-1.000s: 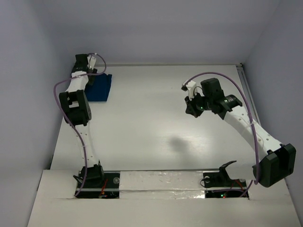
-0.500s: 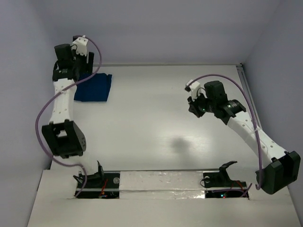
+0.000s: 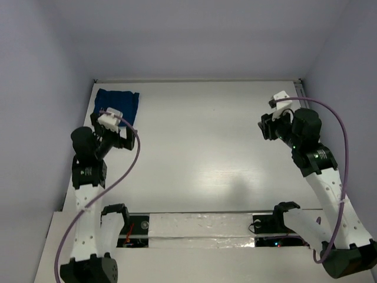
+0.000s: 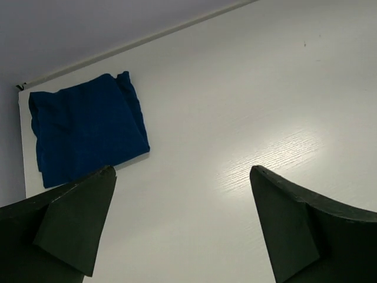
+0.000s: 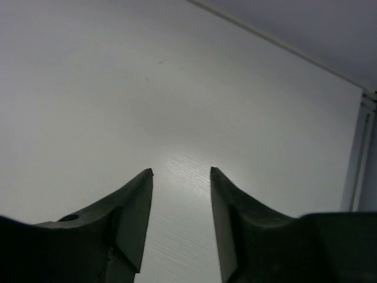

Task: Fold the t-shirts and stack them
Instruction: Put the neatly folded tshirt into the corner of the board with the left arm

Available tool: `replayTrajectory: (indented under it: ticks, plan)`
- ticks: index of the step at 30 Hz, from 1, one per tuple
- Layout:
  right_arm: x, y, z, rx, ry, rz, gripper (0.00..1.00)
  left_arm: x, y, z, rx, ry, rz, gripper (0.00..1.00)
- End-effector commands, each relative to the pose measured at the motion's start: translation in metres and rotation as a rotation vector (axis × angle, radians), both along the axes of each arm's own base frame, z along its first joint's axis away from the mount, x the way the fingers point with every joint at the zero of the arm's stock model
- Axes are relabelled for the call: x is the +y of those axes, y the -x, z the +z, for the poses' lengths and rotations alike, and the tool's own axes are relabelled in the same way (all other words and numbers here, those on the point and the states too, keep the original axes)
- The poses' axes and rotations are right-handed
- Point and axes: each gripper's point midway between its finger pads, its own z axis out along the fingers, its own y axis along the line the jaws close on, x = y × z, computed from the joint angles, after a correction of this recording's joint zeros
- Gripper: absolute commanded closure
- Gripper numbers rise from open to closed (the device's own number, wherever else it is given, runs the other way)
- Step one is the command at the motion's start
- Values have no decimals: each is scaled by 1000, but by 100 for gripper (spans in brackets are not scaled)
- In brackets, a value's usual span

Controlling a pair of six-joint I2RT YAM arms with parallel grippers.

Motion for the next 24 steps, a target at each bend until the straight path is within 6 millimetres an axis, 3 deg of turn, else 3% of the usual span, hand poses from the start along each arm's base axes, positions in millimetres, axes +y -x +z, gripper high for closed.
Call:
replayTrajectory:
  ticks: [1,3,6,8,14,24]
  plan:
    - [-12,-7,24,-99,-36,-67,48,-7,11,13,-144,17,-21,1]
    - [-25,-9,28,-117,-35,-117,36,-4,12,6,-143,-15,-11,1]
    - [-44,-8,35,-138,-38,-183,29,13,4,-5,-103,-28,74,1]
    - [-44,-7,31,-129,-49,-175,25,14,-1,-15,-68,-40,68,1]
    - [-45,-17,16,-60,-54,-184,21,12,-8,-30,-13,-27,44,1]
    - [-44,-19,26,-102,-88,-192,16,3,-11,-42,29,3,-9,1]
